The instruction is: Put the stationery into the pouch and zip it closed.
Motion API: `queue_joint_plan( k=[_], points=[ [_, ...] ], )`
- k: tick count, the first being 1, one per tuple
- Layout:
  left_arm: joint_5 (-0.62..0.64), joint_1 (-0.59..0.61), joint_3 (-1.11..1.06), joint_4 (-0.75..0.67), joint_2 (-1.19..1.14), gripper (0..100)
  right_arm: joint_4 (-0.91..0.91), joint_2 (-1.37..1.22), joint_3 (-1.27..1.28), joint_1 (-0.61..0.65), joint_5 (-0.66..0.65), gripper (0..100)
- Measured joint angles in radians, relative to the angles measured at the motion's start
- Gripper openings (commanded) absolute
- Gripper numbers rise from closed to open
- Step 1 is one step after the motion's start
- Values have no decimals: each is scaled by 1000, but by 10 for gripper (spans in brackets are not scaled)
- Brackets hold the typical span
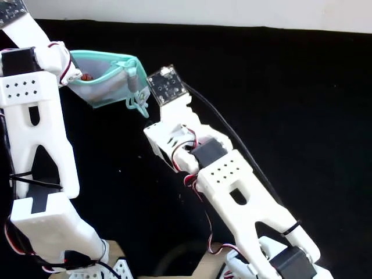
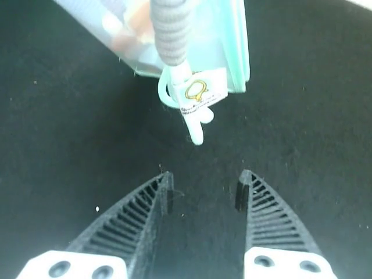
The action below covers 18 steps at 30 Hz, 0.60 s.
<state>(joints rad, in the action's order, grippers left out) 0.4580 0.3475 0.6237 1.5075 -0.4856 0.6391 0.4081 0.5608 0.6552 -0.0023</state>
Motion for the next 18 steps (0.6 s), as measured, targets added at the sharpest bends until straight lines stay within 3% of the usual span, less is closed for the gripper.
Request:
queue_joint_plan(
  k=[18],
  points=[
    [0, 0, 0, 0, 0, 6, -996, -224, 304, 20, 0, 123]
  ],
)
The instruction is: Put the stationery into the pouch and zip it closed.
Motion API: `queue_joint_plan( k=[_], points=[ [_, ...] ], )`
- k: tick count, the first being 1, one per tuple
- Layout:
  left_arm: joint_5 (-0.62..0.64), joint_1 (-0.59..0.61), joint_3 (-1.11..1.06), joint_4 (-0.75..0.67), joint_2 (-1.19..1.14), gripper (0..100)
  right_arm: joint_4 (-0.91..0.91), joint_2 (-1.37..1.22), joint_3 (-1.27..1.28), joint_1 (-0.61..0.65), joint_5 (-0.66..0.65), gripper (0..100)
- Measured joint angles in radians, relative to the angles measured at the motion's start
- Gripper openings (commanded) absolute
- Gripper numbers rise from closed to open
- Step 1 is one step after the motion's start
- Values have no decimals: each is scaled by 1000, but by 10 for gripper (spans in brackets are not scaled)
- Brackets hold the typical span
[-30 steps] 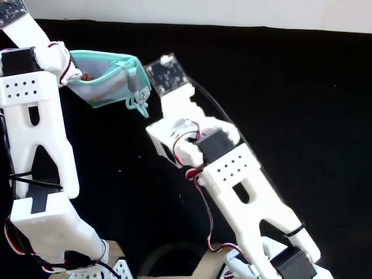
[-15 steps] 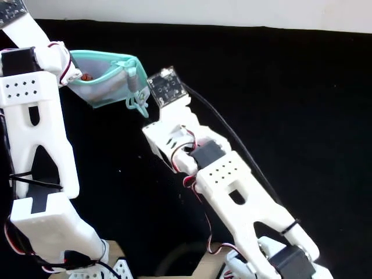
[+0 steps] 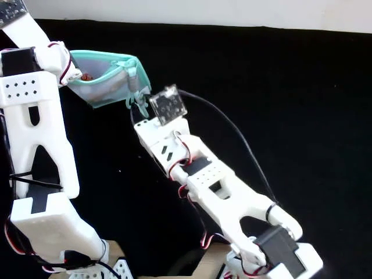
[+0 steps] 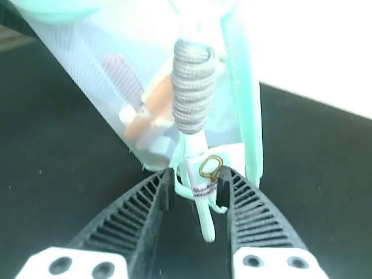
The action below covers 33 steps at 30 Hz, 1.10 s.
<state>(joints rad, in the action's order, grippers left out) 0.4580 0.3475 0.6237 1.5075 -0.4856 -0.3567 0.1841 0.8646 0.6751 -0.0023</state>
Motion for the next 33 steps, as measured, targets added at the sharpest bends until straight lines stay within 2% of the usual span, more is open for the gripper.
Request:
queue_joint_plan(
  k=[7, 11, 15, 21, 33],
  points=[
    [0, 0, 0, 0, 0, 6, -97, -66, 14, 0, 0, 124],
    [0, 0, 0, 0, 0, 6, -97, -74, 29, 0, 0, 135],
    [-5, 0, 0, 0, 0, 6, -97, -74, 38, 0, 0, 211],
    [-35, 0, 0, 0, 0, 6, -29, -74, 41, -11, 0, 214],
    [-38, 0, 0, 0, 0, 6, -29, -74, 41, -17, 0, 214]
  ],
)
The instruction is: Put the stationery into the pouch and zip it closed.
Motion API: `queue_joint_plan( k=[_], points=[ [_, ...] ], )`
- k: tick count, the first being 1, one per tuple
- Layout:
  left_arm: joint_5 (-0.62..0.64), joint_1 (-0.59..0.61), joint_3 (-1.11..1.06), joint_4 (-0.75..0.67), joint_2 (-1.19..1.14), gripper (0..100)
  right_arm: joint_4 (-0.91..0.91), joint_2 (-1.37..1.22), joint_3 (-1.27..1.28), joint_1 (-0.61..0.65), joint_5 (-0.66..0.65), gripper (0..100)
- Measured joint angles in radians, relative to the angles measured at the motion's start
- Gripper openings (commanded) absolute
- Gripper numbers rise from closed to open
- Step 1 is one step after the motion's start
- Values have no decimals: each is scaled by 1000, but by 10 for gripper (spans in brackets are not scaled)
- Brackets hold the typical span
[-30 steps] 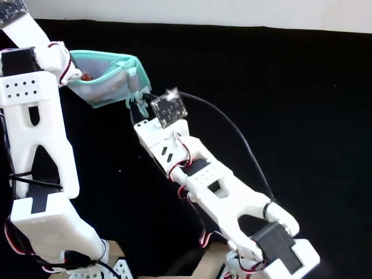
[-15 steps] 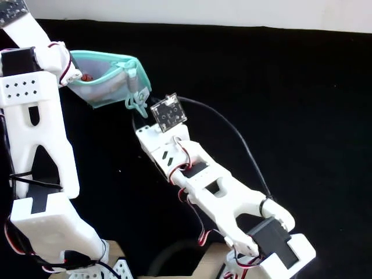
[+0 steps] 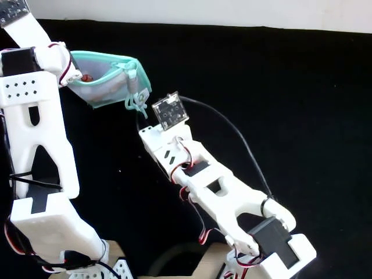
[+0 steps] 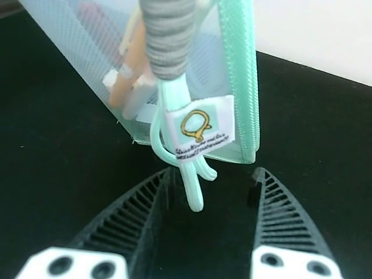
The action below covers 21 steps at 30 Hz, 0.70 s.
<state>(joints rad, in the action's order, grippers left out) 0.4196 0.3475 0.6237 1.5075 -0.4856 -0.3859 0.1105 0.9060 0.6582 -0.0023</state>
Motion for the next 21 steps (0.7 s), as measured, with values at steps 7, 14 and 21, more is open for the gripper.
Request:
queue_joint_plan(
  k=[7, 14, 21],
  points=[
    [0, 0, 0, 0, 0, 6, 0, -74, -71, 0, 61, 214],
    [0, 0, 0, 0, 0, 6, 0, -169, -180, -32, 66, 214],
    [0, 0, 0, 0, 0, 6, 0, -172, -210, -60, 66, 214]
  ],
)
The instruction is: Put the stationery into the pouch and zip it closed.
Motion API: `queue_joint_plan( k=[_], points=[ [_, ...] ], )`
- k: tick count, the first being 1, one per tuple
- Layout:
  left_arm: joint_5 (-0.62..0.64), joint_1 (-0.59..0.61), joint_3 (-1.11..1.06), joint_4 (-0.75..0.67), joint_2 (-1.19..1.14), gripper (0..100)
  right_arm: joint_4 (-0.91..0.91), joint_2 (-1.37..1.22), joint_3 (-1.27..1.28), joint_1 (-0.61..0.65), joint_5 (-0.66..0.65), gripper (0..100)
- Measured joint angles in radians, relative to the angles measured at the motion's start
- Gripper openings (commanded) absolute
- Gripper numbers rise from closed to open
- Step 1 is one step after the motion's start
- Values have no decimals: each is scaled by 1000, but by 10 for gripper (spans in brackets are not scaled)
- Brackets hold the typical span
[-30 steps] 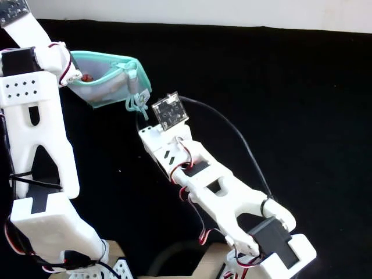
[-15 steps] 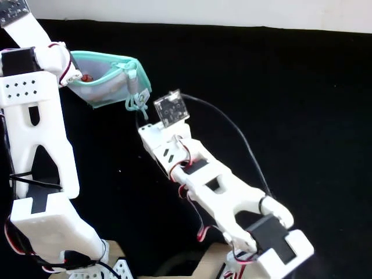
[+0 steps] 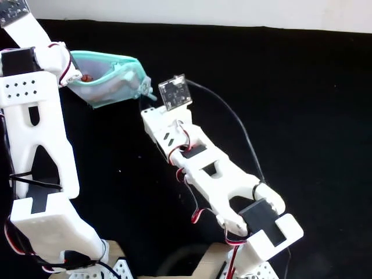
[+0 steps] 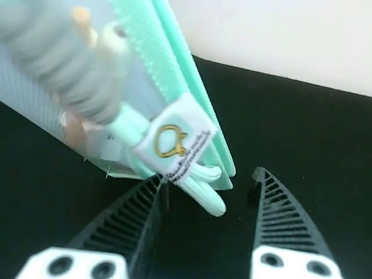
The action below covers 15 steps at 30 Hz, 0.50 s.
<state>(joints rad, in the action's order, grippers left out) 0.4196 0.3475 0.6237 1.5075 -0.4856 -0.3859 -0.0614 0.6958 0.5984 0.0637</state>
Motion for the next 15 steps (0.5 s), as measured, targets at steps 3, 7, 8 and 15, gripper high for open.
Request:
queue_joint_plan(
  k=[3, 7, 8, 15],
  points=[
    [0, 0, 0, 0, 0, 6, -3, 0, 0, 0, 29, 213],
    [0, 0, 0, 0, 0, 6, -74, 0, 0, 0, 43, 169],
    [0, 0, 0, 0, 0, 6, -89, 0, 0, 0, 43, 165],
    [0, 0, 0, 0, 0, 6, -140, 0, 0, -5, 43, 165]
  ],
)
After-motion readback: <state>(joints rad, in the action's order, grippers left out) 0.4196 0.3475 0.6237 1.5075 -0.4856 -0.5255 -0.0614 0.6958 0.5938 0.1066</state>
